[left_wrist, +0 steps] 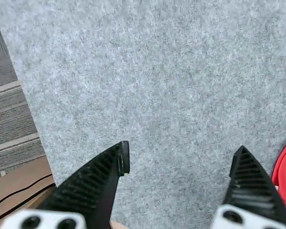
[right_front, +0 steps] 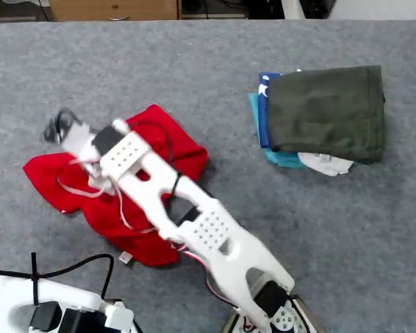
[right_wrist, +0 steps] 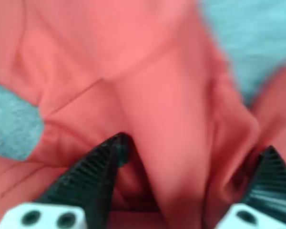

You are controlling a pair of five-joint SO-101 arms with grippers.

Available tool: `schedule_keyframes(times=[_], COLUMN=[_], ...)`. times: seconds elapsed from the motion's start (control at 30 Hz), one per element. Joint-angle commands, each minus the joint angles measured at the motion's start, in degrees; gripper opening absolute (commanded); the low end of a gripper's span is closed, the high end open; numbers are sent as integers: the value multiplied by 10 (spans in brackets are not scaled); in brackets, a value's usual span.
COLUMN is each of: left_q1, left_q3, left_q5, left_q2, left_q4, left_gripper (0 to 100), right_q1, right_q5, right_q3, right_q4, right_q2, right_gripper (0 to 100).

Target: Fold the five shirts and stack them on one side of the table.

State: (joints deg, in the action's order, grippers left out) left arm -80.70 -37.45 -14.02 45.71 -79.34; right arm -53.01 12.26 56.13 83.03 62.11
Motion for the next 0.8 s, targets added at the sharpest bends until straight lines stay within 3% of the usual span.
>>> schedule_keyframes(times=[0.0, 0.1, 0.2, 0.37, 0.77], left_q1=[-5, -3, -2, -4, -3], left_q3=[4, 7, 8, 4, 4], left_q5=[0, 0, 0, 3, 1], left_q2=[0, 0, 0, 0, 0], left_q4=[5, 5, 5, 5, 5], left_gripper=[339, 339, 339, 339, 339], right_q1=[-7, -6, -6, -8, -31], right_q5=[-4, -4, -4, -51, -183], right_q3=[59, 128, 211, 395, 368], right_q4=[2, 37, 63, 76, -113], right_q2=[33, 44, 44, 44, -182], right_gripper=[243, 0, 62, 5, 2])
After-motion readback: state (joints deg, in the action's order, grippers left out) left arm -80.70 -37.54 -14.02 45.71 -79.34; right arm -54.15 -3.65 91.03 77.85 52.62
